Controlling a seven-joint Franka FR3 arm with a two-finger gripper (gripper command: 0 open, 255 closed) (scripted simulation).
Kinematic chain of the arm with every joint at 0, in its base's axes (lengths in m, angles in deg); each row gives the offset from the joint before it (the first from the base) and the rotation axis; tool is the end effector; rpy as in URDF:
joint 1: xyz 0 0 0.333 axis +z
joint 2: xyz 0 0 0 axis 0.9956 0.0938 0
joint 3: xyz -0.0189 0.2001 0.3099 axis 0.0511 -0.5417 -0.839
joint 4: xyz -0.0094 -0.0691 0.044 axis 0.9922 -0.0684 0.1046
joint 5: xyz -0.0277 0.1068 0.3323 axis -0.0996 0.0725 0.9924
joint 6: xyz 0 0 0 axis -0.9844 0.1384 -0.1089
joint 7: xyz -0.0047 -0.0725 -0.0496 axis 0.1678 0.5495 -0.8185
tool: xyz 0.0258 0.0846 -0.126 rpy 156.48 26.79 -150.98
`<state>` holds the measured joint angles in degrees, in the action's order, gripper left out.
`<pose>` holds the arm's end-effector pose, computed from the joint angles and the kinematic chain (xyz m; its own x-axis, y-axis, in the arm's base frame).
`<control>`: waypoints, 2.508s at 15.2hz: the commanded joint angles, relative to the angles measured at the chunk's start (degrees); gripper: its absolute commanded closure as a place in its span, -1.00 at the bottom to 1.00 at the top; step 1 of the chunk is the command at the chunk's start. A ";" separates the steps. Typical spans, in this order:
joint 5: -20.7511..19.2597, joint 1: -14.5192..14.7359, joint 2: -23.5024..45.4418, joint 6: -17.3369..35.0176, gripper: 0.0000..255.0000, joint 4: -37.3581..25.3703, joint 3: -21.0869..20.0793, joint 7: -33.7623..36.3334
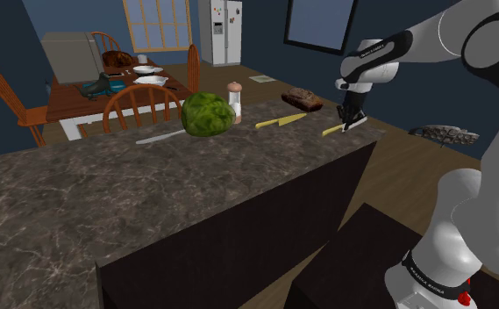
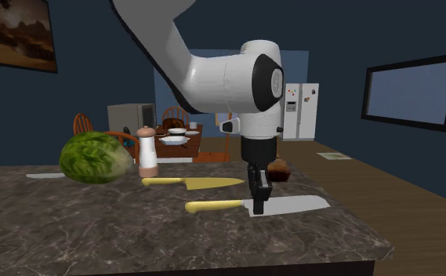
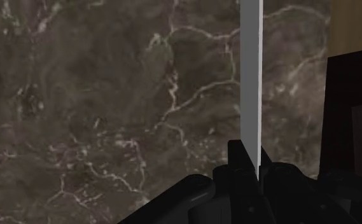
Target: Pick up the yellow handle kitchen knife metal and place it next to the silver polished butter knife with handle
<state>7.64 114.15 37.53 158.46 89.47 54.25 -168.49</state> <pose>0.4300 -0.2924 0.4464 0.1440 0.9894 -0.0203 0.9896 -0.1440 -0.0006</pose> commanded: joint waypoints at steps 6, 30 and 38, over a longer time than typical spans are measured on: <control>-4.59 1.28 -4.35 -5.24 1.00 -3.43 0.17 3.27; -1.72 10.14 -0.95 -12.81 1.00 -12.58 -9.86 21.23; 5.84 11.92 8.68 -15.61 1.00 -21.37 -13.98 25.94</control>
<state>12.51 125.77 45.00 143.32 69.32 40.85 -143.42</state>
